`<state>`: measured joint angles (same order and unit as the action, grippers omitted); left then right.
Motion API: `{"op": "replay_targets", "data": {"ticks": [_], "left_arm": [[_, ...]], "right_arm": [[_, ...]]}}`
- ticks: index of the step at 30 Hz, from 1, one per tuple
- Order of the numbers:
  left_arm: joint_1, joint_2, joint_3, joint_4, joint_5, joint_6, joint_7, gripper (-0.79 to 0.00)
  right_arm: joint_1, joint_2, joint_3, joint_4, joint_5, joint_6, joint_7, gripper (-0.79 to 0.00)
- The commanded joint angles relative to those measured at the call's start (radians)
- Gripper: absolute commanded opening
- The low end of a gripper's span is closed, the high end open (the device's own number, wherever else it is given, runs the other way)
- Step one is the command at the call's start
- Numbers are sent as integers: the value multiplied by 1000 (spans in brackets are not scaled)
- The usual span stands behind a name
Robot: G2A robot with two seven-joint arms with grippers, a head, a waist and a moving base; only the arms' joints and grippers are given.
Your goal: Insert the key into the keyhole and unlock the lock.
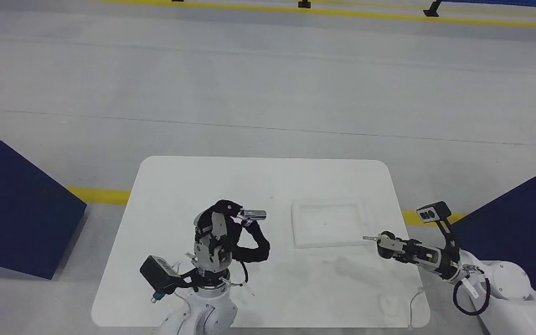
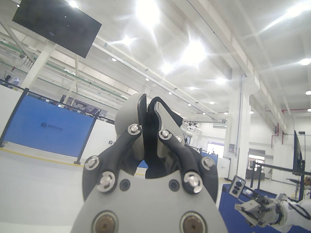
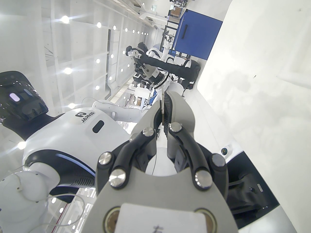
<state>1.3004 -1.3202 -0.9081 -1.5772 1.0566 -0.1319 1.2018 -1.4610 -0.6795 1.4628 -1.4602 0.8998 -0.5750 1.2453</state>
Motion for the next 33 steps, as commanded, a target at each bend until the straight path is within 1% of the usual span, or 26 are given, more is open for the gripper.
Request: {"op": "replay_targets", "data": {"ticks": [1,4,7,9,15,19,25,28,33], "left_arm": [[1,-6,5,-3,-35,-26,3,-785],[5,-14,13,-11,-96,-89,1,-785],[9,-20,12,-16,-133,-126,-8,-785],[11,-23,9,-17,-138,-144,-13,-785],[23,-30,10,-32,-152,-236,-17,-785],[32,-36,10,-37,-162,-272,-28,-785],[54,-45,14,-52,-262,-331,-91,-785],[68,-48,6,-71,-310,-349,-129,-785],[68,-48,6,-71,-310,-349,-129,-785]], "right_arm": [[0,0,0,0,0,0,0,-785],[0,0,0,0,0,0,0,-785],[0,0,0,0,0,0,0,-785],[0,0,0,0,0,0,0,-785],[0,0,0,0,0,0,0,-785],[0,0,0,0,0,0,0,-785],[0,0,0,0,0,0,0,-785],[0,0,0,0,0,0,0,-785],[0,0,0,0,0,0,0,-785]]}}
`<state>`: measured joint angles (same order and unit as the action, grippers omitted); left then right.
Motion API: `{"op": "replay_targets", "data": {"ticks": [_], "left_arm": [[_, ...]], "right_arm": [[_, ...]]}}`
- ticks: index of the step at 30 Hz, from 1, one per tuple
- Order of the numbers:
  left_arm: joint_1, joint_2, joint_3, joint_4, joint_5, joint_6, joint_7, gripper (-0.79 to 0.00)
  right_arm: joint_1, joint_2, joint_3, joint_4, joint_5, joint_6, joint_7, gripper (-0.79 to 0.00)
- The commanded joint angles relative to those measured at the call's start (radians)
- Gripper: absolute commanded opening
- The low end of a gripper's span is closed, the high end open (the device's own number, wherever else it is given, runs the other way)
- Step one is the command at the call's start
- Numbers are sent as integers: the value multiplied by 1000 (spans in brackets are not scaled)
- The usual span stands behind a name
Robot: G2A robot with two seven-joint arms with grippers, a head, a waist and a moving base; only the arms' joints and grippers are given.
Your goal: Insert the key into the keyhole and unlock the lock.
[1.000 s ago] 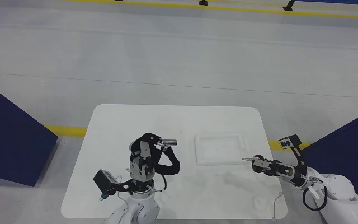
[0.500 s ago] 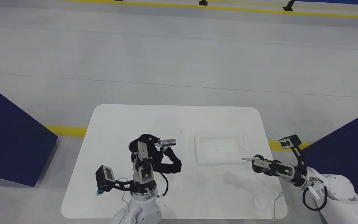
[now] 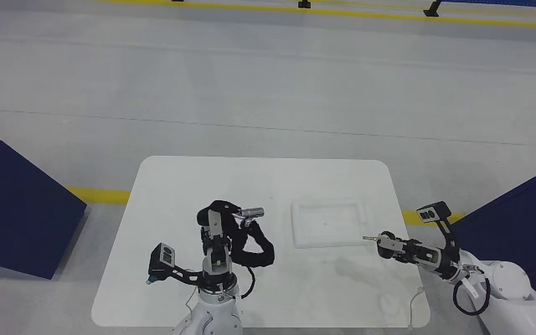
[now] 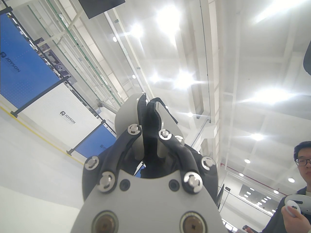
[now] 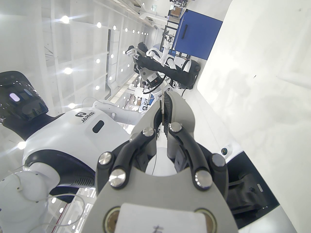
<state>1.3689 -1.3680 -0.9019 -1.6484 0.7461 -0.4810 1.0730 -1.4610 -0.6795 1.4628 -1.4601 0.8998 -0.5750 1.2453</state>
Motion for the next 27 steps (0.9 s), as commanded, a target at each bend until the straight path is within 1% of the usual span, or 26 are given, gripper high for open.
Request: {"op": "replay_targets", "data": {"ticks": [1,9,10,15,20,27], "left_arm": [[0,0,0,0,1,0,0,-785],[0,0,0,0,1,0,0,-785],[7,-1,-4,-6,-27,6,-8,-785],[39,-11,1,-50,-222,-30,-86,-785],[63,-21,21,-70,-384,-66,-185,-785],[83,-33,32,-95,-580,-84,-302,-785]], "right_arm": [[0,0,0,0,0,0,0,-785],[0,0,0,0,0,0,0,-785],[0,0,0,0,0,0,0,-785],[0,0,0,0,0,0,0,-785],[0,0,0,0,0,0,0,-785],[0,0,0,0,0,0,0,-785]]}}
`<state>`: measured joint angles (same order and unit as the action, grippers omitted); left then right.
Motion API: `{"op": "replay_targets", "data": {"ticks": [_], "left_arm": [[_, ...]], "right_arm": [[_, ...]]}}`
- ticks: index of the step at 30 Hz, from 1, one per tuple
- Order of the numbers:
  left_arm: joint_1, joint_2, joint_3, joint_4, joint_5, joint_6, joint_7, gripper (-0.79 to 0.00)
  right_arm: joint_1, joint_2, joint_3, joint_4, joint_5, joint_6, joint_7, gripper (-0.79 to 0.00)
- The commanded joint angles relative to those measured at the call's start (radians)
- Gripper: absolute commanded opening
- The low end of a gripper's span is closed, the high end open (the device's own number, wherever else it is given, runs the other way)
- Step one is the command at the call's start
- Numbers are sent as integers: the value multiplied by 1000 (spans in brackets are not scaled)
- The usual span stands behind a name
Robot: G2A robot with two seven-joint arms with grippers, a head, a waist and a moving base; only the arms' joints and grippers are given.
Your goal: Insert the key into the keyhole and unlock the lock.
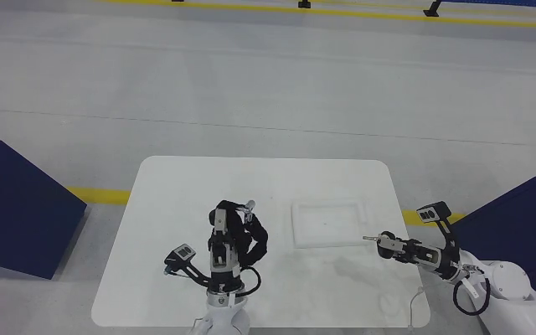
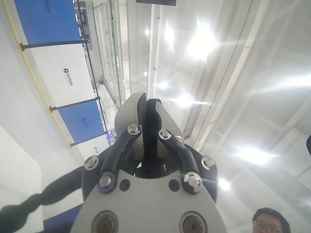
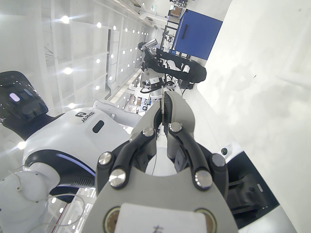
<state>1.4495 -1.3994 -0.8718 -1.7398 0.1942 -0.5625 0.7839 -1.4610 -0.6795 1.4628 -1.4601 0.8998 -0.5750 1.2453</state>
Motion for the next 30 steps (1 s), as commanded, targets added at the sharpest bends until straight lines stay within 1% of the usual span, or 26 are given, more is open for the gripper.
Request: {"op": "replay_targets", "data": {"ticks": [1,8,14,23,26,30], "left_arm": [[3,-3,2,-6,-47,-4,-28,-785],[18,-15,8,-32,-164,-12,-112,-785],[34,-24,9,-60,-299,-15,-189,-785],[62,-27,-11,-103,-511,7,-343,-785],[69,-28,-23,-110,-551,16,-380,-785],[74,-30,-40,-109,-542,26,-410,-785]], "right_arm": [[0,0,0,0,0,0,0,-785],[0,0,0,0,0,0,0,-785],[0,0,0,0,0,0,0,-785],[0,0,0,0,0,0,0,-785],[0,0,0,0,0,0,0,-785],[0,0,0,0,0,0,0,-785]]}}
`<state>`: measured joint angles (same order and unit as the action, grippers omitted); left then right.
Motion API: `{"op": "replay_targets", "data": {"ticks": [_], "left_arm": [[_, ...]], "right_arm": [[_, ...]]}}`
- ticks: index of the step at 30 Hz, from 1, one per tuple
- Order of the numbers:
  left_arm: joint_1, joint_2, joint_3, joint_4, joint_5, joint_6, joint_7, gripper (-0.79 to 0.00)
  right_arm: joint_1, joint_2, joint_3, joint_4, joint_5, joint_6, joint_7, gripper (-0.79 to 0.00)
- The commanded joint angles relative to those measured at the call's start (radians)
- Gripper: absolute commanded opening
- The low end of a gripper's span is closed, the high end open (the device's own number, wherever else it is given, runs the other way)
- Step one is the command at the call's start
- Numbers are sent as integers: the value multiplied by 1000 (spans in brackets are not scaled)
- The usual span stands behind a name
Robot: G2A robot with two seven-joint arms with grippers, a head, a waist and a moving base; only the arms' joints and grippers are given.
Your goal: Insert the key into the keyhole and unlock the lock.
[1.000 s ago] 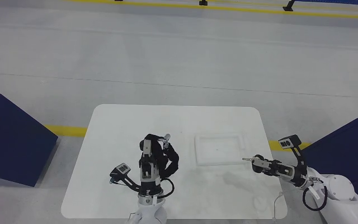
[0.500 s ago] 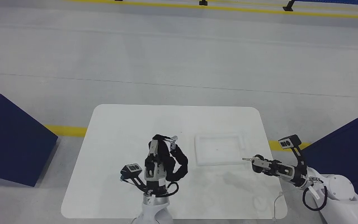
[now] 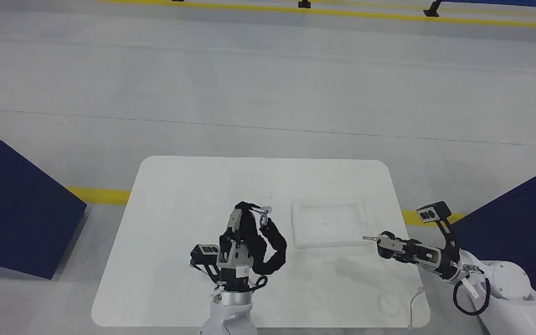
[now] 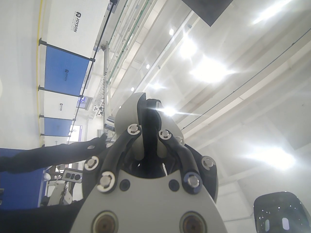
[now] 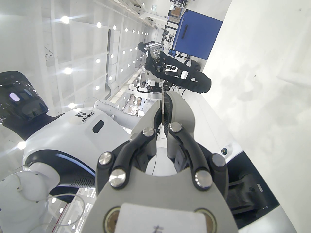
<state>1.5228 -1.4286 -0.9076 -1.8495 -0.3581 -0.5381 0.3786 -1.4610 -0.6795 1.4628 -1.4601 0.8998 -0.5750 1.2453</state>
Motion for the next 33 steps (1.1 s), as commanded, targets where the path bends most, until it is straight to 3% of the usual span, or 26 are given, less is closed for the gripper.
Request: {"op": "replay_targets", "data": {"ticks": [1,16,25,33], "left_arm": [[1,-1,-8,2,23,2,-7,-785],[0,-1,-20,1,74,-11,-23,-785],[-44,6,-71,120,328,-287,-205,-785],[-114,-2,-77,218,362,-471,-248,-785]], "right_arm": [[0,0,0,0,0,0,0,-785],[0,0,0,0,0,0,0,-785],[4,-9,1,-41,-96,-22,-62,-785],[22,-23,-6,-56,-110,-48,-84,-785]]}}
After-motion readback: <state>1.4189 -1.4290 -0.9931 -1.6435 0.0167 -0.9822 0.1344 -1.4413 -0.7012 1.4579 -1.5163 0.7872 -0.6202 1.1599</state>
